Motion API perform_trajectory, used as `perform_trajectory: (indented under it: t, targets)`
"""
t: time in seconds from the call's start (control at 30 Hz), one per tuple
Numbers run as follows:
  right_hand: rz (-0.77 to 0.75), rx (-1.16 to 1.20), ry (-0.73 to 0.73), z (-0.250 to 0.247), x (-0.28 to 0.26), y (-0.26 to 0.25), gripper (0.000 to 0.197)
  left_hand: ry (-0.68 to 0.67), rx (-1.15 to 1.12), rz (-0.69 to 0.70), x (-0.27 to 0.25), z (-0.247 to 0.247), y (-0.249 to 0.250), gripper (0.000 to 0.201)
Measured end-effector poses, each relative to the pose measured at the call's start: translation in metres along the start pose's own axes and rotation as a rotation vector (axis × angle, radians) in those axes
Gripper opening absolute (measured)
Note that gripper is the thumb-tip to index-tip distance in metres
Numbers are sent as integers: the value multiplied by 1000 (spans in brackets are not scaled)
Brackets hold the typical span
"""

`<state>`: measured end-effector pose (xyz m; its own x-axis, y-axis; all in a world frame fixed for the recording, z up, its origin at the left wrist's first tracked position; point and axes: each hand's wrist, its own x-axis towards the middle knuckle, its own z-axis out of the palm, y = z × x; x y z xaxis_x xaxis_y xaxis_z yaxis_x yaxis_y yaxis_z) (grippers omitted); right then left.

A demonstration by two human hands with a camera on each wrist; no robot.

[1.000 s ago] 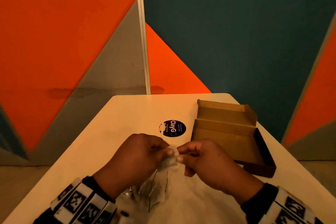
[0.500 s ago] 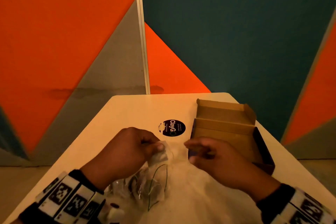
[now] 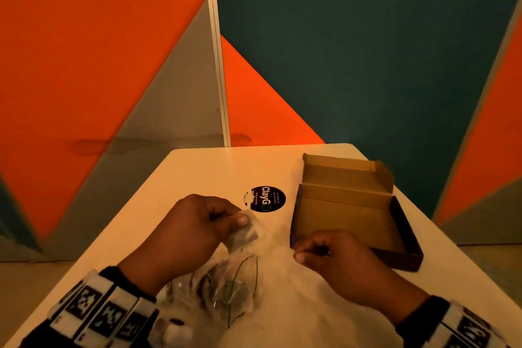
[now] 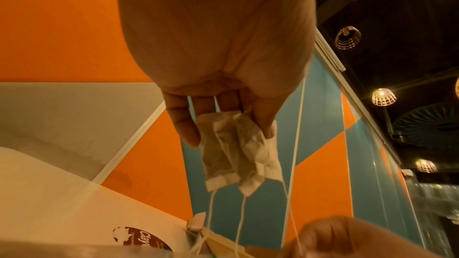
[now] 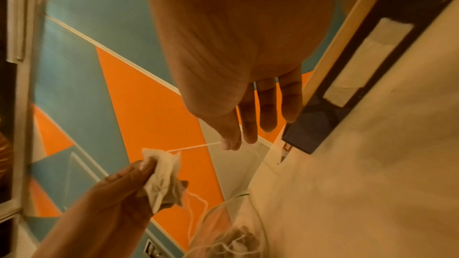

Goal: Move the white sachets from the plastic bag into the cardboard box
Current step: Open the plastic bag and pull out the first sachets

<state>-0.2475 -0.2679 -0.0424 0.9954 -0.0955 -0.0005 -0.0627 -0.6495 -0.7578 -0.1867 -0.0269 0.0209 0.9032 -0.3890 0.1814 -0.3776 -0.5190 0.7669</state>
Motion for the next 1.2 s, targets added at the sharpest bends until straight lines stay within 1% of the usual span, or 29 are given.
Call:
perform_trajectory:
  t: [0.07, 0.1, 0.13, 0.2, 0.27, 0.3, 0.37, 0.43, 0.57, 0.6, 0.67, 0.73, 0.8, 0.9, 0.97, 1.0, 1.03, 1.2]
  targets:
    - [38, -40, 26, 1, 1, 4, 6, 52, -55, 4, -1, 0, -1, 14]
    - [30, -43, 78, 2, 1, 2, 5, 75, -87, 14, -2, 2, 0, 15]
    - [2, -30, 154, 3, -1, -2, 8, 91, -125, 22, -3, 4, 0, 15]
    - [-99, 78, 315, 6, -5, -20, 14, 110, -225, 30, -5, 11, 3, 16]
    - [-199, 185, 367, 11, -11, -41, 14, 131, -310, 32, -7, 17, 4, 15]
    - [-229, 192, 360, 14, -12, -49, 15, 138, -331, 39, -7, 20, 4, 15]
    - [-238, 167, 330, 21, -12, -60, 13, 145, -341, 59, -9, 26, 4, 14]
    - [-206, 182, 337, 24, -10, -63, 5, 152, -332, 72, -11, 29, 4, 14]
    - [-153, 263, 305, 23, -9, -58, 9, 138, -325, 87, -16, 28, -1, 15]
    - [-144, 267, 277, 21, -10, -56, 7, 125, -321, 102, -17, 26, -2, 19]
    - [-131, 223, 171, 15, -14, -55, 4, 107, -294, 126, -20, 21, -5, 29]
    - [-136, 132, 48, 8, -17, -56, 7, 97, -275, 137, -22, 17, -7, 33]
    - [-166, 35, -12, 6, -18, -59, 10, 85, -193, 180, -23, 17, -9, 37]
    - [-203, -36, 11, 8, -18, -65, 12, 41, -47, 245, -27, 22, -9, 42]
    - [-220, 2, 29, 9, -16, -66, 12, 38, -17, 274, -27, 27, -7, 29]
    - [-229, 27, 46, 10, -16, -67, 12, 46, -38, 275, -27, 28, -7, 21]
    - [-242, 42, 70, 11, -15, -66, 12, 53, -72, 261, -26, 30, -6, 20]
    - [-282, 120, 230, 16, -14, -66, 10, 18, -378, 161, -26, 30, -4, 26]
